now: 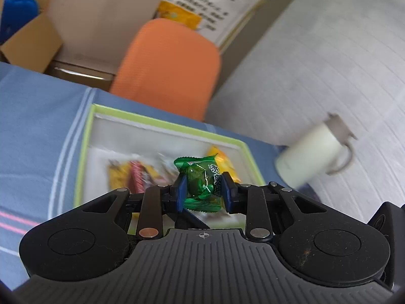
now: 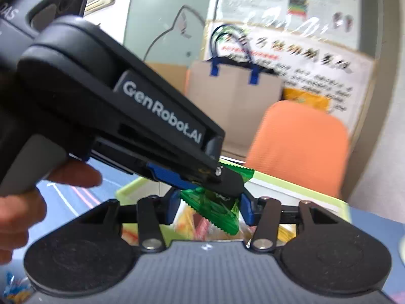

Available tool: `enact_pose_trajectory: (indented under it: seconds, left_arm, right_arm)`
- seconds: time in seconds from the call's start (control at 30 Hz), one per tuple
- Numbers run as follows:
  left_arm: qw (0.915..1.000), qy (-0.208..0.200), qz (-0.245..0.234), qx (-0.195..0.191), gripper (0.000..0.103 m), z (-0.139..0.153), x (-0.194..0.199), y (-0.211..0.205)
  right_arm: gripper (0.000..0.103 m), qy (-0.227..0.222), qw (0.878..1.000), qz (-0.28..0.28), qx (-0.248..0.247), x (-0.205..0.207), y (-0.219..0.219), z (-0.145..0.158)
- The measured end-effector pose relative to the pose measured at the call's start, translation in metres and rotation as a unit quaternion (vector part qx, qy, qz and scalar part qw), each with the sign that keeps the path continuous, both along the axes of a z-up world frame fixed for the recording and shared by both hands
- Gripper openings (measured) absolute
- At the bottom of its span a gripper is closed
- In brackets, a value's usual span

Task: Organize snacks
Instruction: 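Grasp the green candy with the left tool and drop it into the box, then move the open left tool over the green pea snack bag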

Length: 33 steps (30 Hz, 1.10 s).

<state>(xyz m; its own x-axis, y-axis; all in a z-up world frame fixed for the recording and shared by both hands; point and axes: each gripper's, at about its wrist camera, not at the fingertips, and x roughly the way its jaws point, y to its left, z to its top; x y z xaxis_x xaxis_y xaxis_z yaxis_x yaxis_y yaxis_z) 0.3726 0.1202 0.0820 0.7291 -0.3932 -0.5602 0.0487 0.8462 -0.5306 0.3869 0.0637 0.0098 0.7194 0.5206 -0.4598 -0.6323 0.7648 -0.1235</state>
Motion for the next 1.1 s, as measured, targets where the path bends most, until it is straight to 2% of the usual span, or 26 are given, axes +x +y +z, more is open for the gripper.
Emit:
enact_pose_trajectory:
  seconds: [0.17, 0.2, 0.23, 0.27, 0.3, 0.37, 0.47, 0.53, 0.6, 0.73, 0.8, 0.87, 0.97, 1.03, 1.1]
  left_arm:
    - [0.9991, 0.032, 0.029, 0.005, 0.005, -0.026, 0.036, 0.026]
    - [0.9989, 0.033, 0.032, 0.004, 0.012, -0.03, 0.038, 0.03]
    - [0.999, 0.031, 0.033, 0.0, 0.021, -0.031, 0.037, 0.034]
    - [0.9992, 0.022, 0.033, -0.005, 0.038, -0.03, 0.032, 0.037]
    - [0.9993, 0.007, 0.036, -0.008, 0.046, -0.025, 0.024, 0.039]
    - [0.9989, -0.022, 0.041, -0.01, 0.05, -0.015, 0.006, 0.043]
    - [0.9982, -0.044, 0.031, -0.026, 0.054, -0.003, -0.025, 0.045]
    - [0.9976, -0.057, 0.019, -0.035, 0.059, -0.001, -0.049, 0.044]
    - [0.9971, -0.062, 0.015, -0.041, 0.063, -0.006, -0.071, 0.041]
    - [0.9972, -0.036, -0.008, -0.065, 0.063, -0.032, -0.111, 0.023]
    - [0.9959, -0.01, -0.027, -0.086, 0.062, -0.048, -0.125, 0.008]
    - [0.9915, 0.02, -0.055, -0.116, 0.061, -0.065, -0.133, -0.006]
    - [0.9817, 0.078, -0.089, -0.149, 0.054, -0.088, -0.137, -0.028]
    - [0.9814, 0.102, -0.087, -0.138, 0.049, -0.095, -0.136, -0.038]
    - [0.985, 0.102, -0.081, -0.113, 0.046, -0.093, -0.134, -0.045]
  right_arm:
    - [0.055, 0.043, 0.999, 0.024, 0.003, 0.04, 0.025, -0.022]
    - [0.057, 0.045, 0.999, 0.024, 0.007, 0.042, 0.022, -0.022]
    - [0.065, 0.044, 0.999, 0.026, 0.011, 0.04, 0.022, -0.021]
    - [0.071, 0.036, 0.999, 0.024, 0.015, 0.036, 0.019, -0.018]
    - [0.073, 0.025, 0.999, 0.02, 0.017, 0.027, 0.016, -0.017]
    - [0.084, 0.0, 1.0, 0.012, 0.022, 0.005, 0.006, -0.007]
    - [0.1, -0.041, 0.999, -0.004, 0.022, -0.035, -0.017, 0.005]
    - [0.101, -0.049, 0.998, -0.016, 0.022, -0.065, -0.034, 0.002]
    - [0.102, -0.032, 0.999, -0.028, 0.018, -0.096, -0.05, -0.01]
    - [0.102, 0.021, 0.997, -0.067, -0.018, -0.127, -0.066, -0.047]
    - [0.102, 0.053, 0.996, -0.076, -0.015, -0.135, -0.074, -0.067]
    - [0.102, 0.078, 0.994, -0.072, -0.005, -0.144, -0.078, -0.081]
    - [0.102, 0.077, 0.995, -0.056, -0.015, -0.158, -0.078, -0.089]
    - [0.102, 0.065, 0.997, -0.042, -0.027, -0.16, -0.073, -0.089]
    - [0.102, 0.06, 0.997, -0.027, -0.033, -0.162, -0.07, -0.087]
